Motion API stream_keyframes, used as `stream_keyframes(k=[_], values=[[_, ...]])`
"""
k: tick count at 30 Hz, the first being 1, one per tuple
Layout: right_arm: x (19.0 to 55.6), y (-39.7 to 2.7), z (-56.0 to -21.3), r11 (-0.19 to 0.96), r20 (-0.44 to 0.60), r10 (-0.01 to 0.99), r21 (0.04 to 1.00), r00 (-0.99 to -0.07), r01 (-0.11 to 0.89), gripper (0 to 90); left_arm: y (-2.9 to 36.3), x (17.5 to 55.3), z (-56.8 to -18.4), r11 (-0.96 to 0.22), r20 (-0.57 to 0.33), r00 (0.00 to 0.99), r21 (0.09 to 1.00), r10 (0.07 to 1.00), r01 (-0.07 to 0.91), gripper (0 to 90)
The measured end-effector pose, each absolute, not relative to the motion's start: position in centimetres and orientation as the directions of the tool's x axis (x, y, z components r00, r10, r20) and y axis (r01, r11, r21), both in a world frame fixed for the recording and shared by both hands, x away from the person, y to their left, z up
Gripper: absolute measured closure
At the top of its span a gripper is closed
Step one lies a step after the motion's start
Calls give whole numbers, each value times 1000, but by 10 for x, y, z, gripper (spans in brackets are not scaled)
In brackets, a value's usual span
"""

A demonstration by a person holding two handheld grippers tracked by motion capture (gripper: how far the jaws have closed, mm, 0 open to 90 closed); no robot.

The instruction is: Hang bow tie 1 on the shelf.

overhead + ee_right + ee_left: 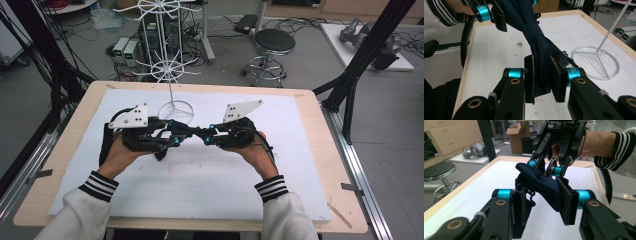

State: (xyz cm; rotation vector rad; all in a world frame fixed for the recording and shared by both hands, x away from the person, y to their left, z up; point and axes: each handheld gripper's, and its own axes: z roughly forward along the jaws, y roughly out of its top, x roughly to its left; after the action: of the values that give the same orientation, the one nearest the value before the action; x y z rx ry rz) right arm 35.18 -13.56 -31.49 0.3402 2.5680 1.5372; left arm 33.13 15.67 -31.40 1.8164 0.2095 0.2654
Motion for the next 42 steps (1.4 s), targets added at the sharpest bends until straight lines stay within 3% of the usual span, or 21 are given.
stream_keyframes(k=[13, 22, 25, 30, 35, 42], values=[[351, -133, -315, 470, -17, 256, 876, -966, 109, 763, 159, 333, -313, -251, 30, 952, 967, 304, 50, 782], [350, -133, -314, 465, -27, 259, 879, -966, 100, 725, 160, 333, -312, -245, 20, 951, 968, 308, 59, 806], [350, -132, -315, 459, -40, 272, 884, -962, 93, 586, 160, 332, -312, -240, 20, 950, 969, 311, 59, 806], [348, -129, -318, 437, -67, 377, 892, -924, 114, 123, 161, 332, -311, -238, 27, 947, 970, 320, 53, 806], [348, -132, -318, 400, -51, 366, 910, -929, 108, 35, 163, 332, -311, -238, 29, 945, 970, 326, 53, 806], [347, -140, -319, 371, -42, 396, 921, -917, 118, 38, 166, 332, -310, -233, 32, 940, 971, 338, 50, 805]])
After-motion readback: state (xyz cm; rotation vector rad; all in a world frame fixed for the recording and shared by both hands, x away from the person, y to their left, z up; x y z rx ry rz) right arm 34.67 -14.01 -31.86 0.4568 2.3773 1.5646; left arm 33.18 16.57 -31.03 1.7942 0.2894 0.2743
